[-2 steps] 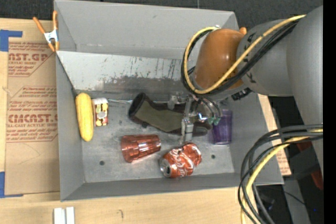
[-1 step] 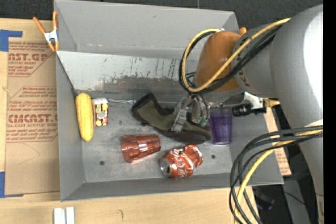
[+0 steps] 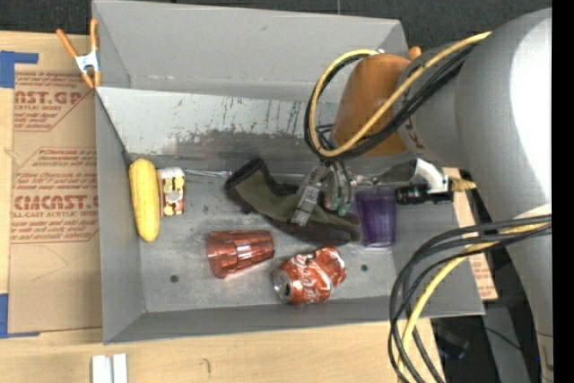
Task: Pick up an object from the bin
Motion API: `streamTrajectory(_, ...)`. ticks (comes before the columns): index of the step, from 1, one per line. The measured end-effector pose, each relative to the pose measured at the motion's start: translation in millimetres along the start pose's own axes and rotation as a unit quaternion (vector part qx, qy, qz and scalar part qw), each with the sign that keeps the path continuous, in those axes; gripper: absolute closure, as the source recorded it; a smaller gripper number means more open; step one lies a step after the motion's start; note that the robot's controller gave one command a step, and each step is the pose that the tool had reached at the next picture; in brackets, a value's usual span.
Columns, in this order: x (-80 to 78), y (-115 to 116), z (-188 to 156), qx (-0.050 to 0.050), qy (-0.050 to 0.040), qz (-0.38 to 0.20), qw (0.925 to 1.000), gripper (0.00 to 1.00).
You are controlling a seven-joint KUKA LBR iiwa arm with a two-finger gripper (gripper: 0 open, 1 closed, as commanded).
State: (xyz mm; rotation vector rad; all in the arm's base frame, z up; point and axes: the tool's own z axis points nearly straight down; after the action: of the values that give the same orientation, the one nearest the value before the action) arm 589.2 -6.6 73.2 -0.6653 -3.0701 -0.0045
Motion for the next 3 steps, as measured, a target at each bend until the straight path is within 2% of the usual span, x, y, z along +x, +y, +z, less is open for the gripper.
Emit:
streamTrajectory(1, 2.6, -1, -11, 0.002, 0.0034, -0.005, 1.0, 1.0)
streamTrajectory(3, -0.2, 0, -41, 0.0, -0.0027, -0.006, 1.0, 1.0)
